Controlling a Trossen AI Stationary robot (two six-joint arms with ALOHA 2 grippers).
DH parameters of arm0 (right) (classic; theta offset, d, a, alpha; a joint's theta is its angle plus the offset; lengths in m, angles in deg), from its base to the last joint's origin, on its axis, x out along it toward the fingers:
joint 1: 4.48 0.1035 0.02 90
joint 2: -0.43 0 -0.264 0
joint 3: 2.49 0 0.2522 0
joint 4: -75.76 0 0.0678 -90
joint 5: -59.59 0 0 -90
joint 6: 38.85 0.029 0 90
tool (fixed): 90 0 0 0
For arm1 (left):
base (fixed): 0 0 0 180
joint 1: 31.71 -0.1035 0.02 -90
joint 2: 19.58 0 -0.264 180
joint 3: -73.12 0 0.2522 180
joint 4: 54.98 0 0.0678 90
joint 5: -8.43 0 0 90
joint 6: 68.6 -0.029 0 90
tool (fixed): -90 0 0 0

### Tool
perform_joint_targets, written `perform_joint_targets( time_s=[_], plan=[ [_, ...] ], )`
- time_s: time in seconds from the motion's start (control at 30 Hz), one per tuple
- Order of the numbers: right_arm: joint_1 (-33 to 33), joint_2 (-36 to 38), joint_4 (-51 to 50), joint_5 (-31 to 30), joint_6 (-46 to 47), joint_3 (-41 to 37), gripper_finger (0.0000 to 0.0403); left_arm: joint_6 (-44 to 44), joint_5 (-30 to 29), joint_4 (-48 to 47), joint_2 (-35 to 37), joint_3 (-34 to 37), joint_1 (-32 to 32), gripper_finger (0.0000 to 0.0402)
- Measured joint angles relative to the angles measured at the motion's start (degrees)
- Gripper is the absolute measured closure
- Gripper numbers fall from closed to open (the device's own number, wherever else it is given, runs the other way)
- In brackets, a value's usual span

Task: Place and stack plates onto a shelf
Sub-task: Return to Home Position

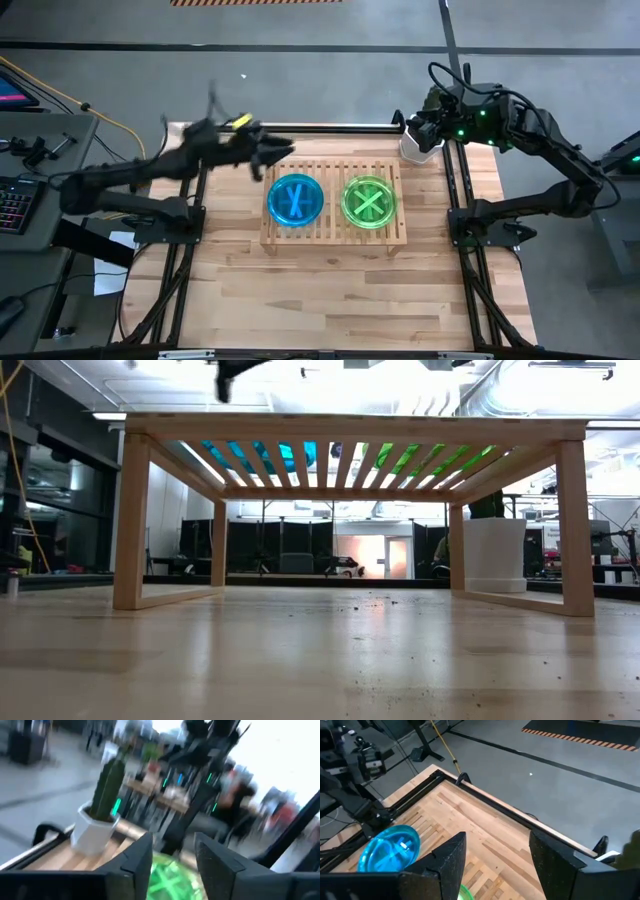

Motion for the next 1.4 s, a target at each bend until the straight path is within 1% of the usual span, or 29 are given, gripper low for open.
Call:
perform_joint_targets(
  time_s=[0.07,0.13,0.2,0.27,0.3,0.43,0.57,0.6,0.63,0.7,0.77,0.83,0.93,1.0,1.03,1.07,1.13,1.23,1.3,1.4],
  plan=[
    [0.7,-0.1,0.0,0.0,0.3,0.0,0.0202,2.3,-3.3,9.2,5.9,9.2,1.9,0.0285],
    [1.5,-0.1,0.0,0.1,0.4,0.0,0.0202,3.2,-8.0,15.7,11.3,17.0,4.4,0.0313],
    [2.4,-0.1,0.0,0.1,0.9,0.0,0.0202,3.5,-13.0,19.8,16.5,23.4,7.2,0.0349],
    [3.2,-0.1,0.0,0.1,0.9,0.0,0.0202,3.1,-16.9,21.7,21.1,28.9,9.7,0.0385],
    [3.7,-0.1,0.0,0.1,1.0,0.0,0.0202,3.1,-18.2,22.1,23.1,31.5,10.7,0.0393],
    [6.2,0.0,-1.2,0.2,2.4,0.0,0.0202,3.4,-22.1,26.6,29.9,40.8,13.5,0.0397],
    [9.4,0.2,-6.2,0.1,5.0,0.0,0.0204,5.4,-23.1,34.4,35.3,50.0,14.4,0.0401],
    [10.2,0.4,-7.6,0.1,5.6,0.0,0.0207,5.9,-23.5,33.9,36.4,50.9,14.4,0.0401],
    [11.2,0.6,-8.9,-0.2,6.3,0.0,0.0213,6.3,-23.6,31.0,37.5,50.6,14.4,0.0401],
    [13.5,1.4,-11.8,-1.4,7.6,0.0,0.0229,5.2,-23.2,29.7,39.2,50.6,14.3,0.0401],
    [16.3,2.6,-13.7,-3.8,8.6,-0.2,0.0251,3.9,-23.1,29.7,39.9,50.9,14.3,0.0401],
    [19.7,5.2,-12.7,-5.5,9.7,-2.7,0.0281,3.6,-23.5,29.5,40.5,50.9,14.3,0.0401],
    [25.4,11.5,-7.5,-5.7,13.0,-11.9,0.0339,3.0,-23.6,29.6,40.5,50.9,14.3,0.0401],
    [29.5,17.0,-0.9,-5.7,15.9,-20.8,0.0381,3.0,-23.5,29.5,40.5,50.9,14.3,0.0400],
    [31.6,20.1,3.6,-5.7,16.5,-25.8,0.0392,2.9,-23.5,29.5,40.5,50.9,14.3,0.0399],
    [33.4,23.0,8.7,-5.7,16.4,-30.9,0.0394,3.0,-23.5,29.5,40.5,50.9,14.3,0.0399],
    [36.2,28.3,19.2,-6.0,14.8,-41.1,0.0386,3.0,-23.6,29.1,40.4,50.9,14.3,0.0399],
    [38.2,35.0,33.4,-5.9,9.9,-54.7,0.0391,3.0,-23.6,29.1,40.4,50.9,14.3,0.0399],
    [38.5,39.5,40.1,-4.6,7.5,-62.3,0.0400,3.0,-23.5,29.1,40.4,50.9,14.3,0.0399],
    [38.5,46.4,48.4,-3.3,5.6,-71.2,0.0398,3.0,-23.6,29.1,40.4,50.9,14.3,0.0398]
  ],
)
